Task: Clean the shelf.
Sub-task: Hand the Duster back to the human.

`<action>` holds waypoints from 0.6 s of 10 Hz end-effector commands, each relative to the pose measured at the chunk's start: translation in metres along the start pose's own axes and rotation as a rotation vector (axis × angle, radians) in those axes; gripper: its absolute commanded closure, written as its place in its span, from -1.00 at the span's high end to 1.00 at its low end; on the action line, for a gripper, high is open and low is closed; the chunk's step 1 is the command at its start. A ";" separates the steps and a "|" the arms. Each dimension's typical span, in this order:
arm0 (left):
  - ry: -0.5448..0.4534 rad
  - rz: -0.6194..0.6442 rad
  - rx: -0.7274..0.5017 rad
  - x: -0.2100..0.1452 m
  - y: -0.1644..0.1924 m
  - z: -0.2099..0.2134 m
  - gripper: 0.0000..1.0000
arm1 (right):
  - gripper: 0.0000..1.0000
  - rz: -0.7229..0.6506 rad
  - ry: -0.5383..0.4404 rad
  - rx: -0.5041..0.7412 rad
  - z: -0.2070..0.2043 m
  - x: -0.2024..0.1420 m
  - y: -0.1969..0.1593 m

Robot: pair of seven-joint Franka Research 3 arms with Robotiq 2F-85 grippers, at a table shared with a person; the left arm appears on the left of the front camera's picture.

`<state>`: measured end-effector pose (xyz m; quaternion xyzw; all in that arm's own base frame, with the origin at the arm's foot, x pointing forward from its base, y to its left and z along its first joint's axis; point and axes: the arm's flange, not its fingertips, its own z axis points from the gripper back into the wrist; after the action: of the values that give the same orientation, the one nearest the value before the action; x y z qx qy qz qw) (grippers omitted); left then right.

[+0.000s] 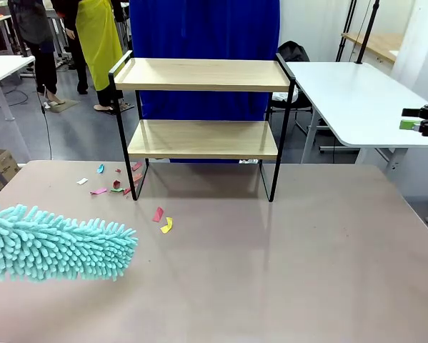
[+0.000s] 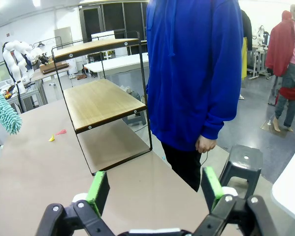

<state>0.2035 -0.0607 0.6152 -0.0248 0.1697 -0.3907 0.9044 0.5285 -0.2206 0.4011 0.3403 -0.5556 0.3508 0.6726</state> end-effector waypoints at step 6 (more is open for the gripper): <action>-0.326 -0.319 0.042 0.019 0.011 0.005 -0.74 | 1.00 -0.008 -0.020 0.208 -0.037 0.063 0.058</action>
<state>0.2162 -0.0646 0.6289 -0.0565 0.0407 -0.4768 0.8763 0.5197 -0.1734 0.4510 0.3882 -0.5424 0.3998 0.6287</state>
